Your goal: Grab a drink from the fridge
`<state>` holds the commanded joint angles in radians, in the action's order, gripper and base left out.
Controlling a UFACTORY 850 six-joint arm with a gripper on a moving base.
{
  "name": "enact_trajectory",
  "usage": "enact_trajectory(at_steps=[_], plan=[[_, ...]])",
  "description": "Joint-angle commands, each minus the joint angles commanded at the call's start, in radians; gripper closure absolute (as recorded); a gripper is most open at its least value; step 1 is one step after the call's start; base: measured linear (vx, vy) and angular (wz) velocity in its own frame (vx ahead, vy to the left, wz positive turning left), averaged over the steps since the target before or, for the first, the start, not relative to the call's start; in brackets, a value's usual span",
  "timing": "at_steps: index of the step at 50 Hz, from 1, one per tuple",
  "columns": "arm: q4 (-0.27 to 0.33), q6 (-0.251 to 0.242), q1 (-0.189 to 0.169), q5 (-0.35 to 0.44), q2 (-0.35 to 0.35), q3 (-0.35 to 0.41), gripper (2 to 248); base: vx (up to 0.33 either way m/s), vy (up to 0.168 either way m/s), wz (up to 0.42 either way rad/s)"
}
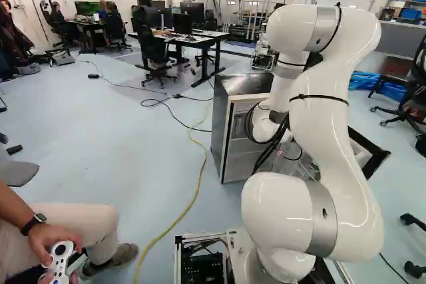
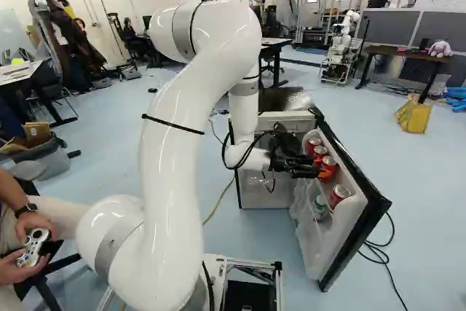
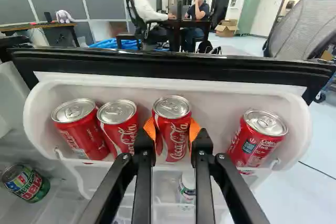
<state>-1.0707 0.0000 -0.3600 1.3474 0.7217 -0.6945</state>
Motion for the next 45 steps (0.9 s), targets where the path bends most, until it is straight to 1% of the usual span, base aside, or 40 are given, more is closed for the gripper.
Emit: enact_trajectory(at_steps=[9, 25, 45], plan=[[0.0, 0.0, 0.006, 0.0, -0.012, 0.021, 169, 0.0, 0.0, 0.0], [0.001, 0.0, 0.024, 0.003, -0.047, 0.09, 169, 0.0, 0.0, 0.0], [0.022, 0.0, 0.051, 0.051, -0.095, 0.185, 169, 0.0, 0.0, 0.0]])
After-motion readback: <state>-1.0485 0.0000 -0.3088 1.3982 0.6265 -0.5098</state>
